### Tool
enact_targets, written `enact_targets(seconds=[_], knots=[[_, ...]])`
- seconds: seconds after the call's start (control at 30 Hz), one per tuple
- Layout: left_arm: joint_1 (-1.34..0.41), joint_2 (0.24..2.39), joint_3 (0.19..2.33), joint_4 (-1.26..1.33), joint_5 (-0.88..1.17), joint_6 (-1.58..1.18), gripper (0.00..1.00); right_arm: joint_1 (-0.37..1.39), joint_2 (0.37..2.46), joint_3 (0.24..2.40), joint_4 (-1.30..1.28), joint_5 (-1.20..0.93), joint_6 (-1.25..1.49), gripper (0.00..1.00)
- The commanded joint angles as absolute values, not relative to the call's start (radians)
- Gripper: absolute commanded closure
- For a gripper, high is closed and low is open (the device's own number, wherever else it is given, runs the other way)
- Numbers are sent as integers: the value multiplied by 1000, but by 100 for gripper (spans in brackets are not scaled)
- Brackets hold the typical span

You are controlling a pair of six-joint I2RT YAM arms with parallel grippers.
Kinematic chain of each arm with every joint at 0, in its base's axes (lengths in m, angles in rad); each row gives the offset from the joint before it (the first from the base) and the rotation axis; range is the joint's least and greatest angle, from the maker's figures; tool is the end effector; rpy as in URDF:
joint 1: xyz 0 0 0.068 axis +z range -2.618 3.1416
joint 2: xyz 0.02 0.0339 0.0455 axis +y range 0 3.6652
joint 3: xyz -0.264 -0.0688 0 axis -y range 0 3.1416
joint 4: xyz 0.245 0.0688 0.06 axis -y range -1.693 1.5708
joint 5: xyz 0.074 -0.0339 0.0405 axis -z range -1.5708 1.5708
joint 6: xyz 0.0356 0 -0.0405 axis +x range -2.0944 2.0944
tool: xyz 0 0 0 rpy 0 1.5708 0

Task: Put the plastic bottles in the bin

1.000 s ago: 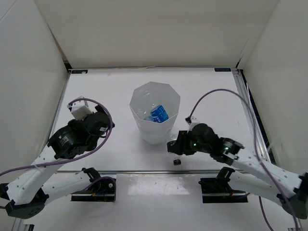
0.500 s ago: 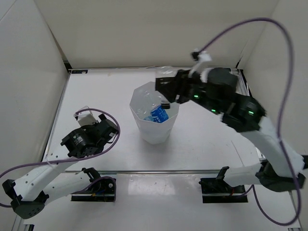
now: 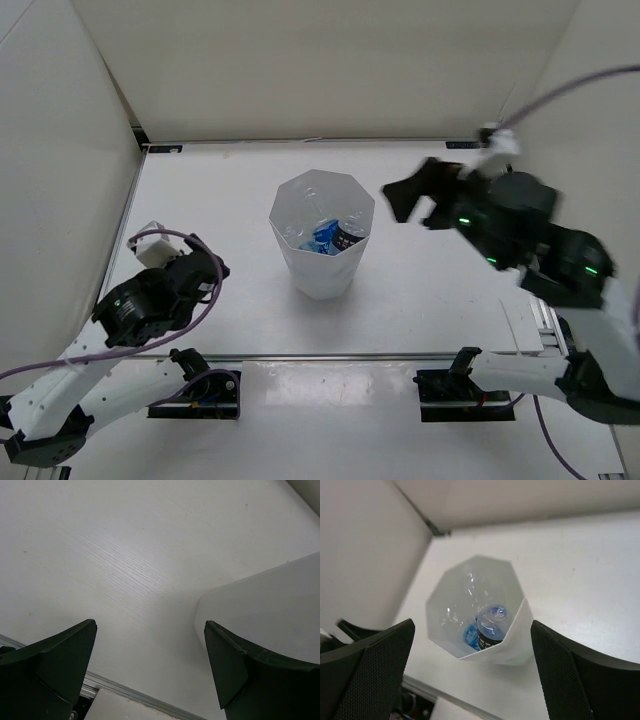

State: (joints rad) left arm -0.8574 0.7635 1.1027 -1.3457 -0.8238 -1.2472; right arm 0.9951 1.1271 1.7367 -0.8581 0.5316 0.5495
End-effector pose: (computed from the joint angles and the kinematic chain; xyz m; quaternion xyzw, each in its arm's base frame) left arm 0.0805 -0.0531 0.3512 -0.2798 0.8419 -0.0310 0.4604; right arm 0.1102 0.1367 0.5157 -0.0110 0.7784 0.2649 0.5691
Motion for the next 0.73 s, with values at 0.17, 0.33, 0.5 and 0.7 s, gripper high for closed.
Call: enact_targets(seconds=[0.17,0.33,0.5,0.7], knots=[[-853,626,1006,-1416,-844,-1328,0,991,908,1741,-1274,580,710,0],[-853,722,1142,-1425,-863,-1195,0,991,884,1666,-1238,148,612,0],[-853,893,1317,-1425,-969,-1060,0,991,828,1666,-1166,67,560,0],[-853,1025,1471,-1425,-1029,-1026,0,991,899,1729,-1207,71,526,0]])
